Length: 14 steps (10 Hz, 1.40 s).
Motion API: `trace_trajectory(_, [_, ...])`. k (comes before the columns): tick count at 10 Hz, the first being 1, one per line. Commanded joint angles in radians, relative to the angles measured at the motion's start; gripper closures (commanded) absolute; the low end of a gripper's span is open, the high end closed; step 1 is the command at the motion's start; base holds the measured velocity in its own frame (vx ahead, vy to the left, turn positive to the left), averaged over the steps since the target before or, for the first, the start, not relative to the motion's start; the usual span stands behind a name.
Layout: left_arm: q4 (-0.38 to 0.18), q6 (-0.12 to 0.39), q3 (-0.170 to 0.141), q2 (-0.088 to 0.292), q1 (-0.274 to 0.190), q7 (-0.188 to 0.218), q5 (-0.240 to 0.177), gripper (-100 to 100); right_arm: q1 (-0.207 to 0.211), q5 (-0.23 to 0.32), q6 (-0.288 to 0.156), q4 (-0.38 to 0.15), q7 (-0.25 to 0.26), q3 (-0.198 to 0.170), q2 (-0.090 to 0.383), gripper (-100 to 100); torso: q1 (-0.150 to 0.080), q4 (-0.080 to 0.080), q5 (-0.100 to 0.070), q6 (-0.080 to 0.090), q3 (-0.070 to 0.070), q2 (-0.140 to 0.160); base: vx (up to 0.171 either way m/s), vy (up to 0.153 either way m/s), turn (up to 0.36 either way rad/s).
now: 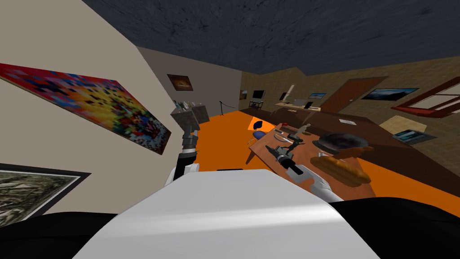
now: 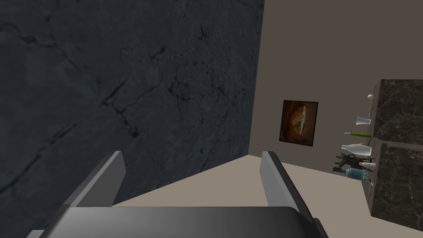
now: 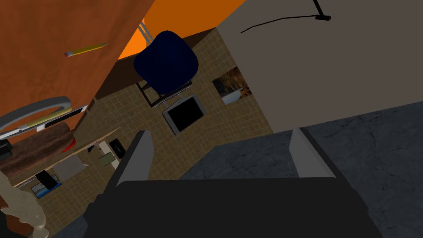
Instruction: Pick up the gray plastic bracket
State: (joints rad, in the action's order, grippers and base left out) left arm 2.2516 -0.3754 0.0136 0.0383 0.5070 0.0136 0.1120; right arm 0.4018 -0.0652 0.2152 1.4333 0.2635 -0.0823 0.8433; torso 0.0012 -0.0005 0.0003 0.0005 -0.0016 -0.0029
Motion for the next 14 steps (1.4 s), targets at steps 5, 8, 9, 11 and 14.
trace_trajectory(5, [0.0, 0.0, 0.0, 0.0, 0.0, 0.0, 0.0, 0, 0.021, -0.017, -0.054, -0.127, 0.036, -0.023, 0.046, -100, -0.001, 0.0, 0.0, 0.001, 0.0, -0.001, 0.068, 0.008, 0.075])
trace_trajectory(8, [0.0, 0.0, 0.0, 0.0, 0.0, 0.0, 0.0, 0, 0.037, -0.028, -0.097, -0.219, 0.063, -0.045, 0.073, -100, -0.001, -0.001, 0.0, 0.0, -0.001, -0.002, 0.091, 0.011, 0.097])
trace_trajectory(9, [0.0, 0.0, 0.0, 0.0, 0.0, 0.0, 0.0, 0, 0.046, -0.032, -0.118, -0.262, 0.076, -0.057, 0.083, -100, -0.001, -0.001, 0.0, 0.001, -0.001, -0.002, 0.092, 0.009, 0.071])
trace_trajectory(11, [0.0, 0.0, 0.0, 0.0, 0.0, 0.0, 0.0, 0, 0.055, -0.037, -0.138, -0.302, 0.089, -0.069, 0.091, -100, 0.0, -0.001, 0.0, 0.0, -0.002, -0.003, 0.102, 0.009, 0.075])
trace_trajectory(14, [0.0, 0.0, 0.0, 0.0, 0.0, 0.0, 0.0, 0, 0.074, -0.045, -0.175, -0.364, 0.113, -0.094, 0.099, -100, -0.002, 0.0, 0.0, 0.001, 0.0, 0.001, 0.063, -0.007, 0.05])
